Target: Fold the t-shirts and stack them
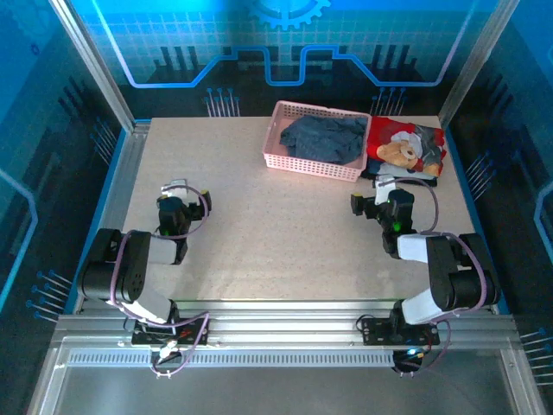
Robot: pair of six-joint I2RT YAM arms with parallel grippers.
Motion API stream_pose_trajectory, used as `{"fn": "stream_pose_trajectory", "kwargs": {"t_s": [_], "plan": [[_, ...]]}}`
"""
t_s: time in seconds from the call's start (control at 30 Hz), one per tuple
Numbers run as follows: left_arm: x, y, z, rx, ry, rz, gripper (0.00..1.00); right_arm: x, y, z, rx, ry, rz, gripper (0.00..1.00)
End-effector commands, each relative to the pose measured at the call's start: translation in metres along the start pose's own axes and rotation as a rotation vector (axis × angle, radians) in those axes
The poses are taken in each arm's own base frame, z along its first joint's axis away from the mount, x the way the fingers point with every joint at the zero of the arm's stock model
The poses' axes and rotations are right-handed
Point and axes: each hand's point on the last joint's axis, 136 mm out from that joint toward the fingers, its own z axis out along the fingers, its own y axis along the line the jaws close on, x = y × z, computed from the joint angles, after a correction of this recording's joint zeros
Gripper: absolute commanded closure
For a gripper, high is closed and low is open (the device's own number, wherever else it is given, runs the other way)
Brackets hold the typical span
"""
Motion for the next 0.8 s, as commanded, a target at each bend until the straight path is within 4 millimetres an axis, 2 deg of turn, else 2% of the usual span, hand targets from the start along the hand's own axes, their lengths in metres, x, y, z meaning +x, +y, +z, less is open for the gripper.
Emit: {"fn": "stream_pose_trajectory", "kwargs": {"t_s": [0.0, 0.67, 0.73, 0.77], "plan": [[-0.011, -0.002, 0.001, -0.002, -0.036, -0.016, 0.01, -0.004, 0.004, 0.003, -0.019, -0.004, -0.012, 0.00], [-0.010, -0.003, 0.001, -0.001, -0.031, -0.009, 0.01, -0.005, 0.003, 0.003, -0.022, -0.003, -0.008, 0.00], [-0.020, -0.012, 0.000, 0.036, -0.036, 0.016, 0.01, -0.016, 0.013, 0.000, -0.069, 0.015, -0.042, 0.00], [-0.029, -0.022, -0.005, 0.064, 0.011, 0.050, 0.01, -0.023, 0.016, -0.005, -0.077, 0.095, -0.038, 0.00]]}}
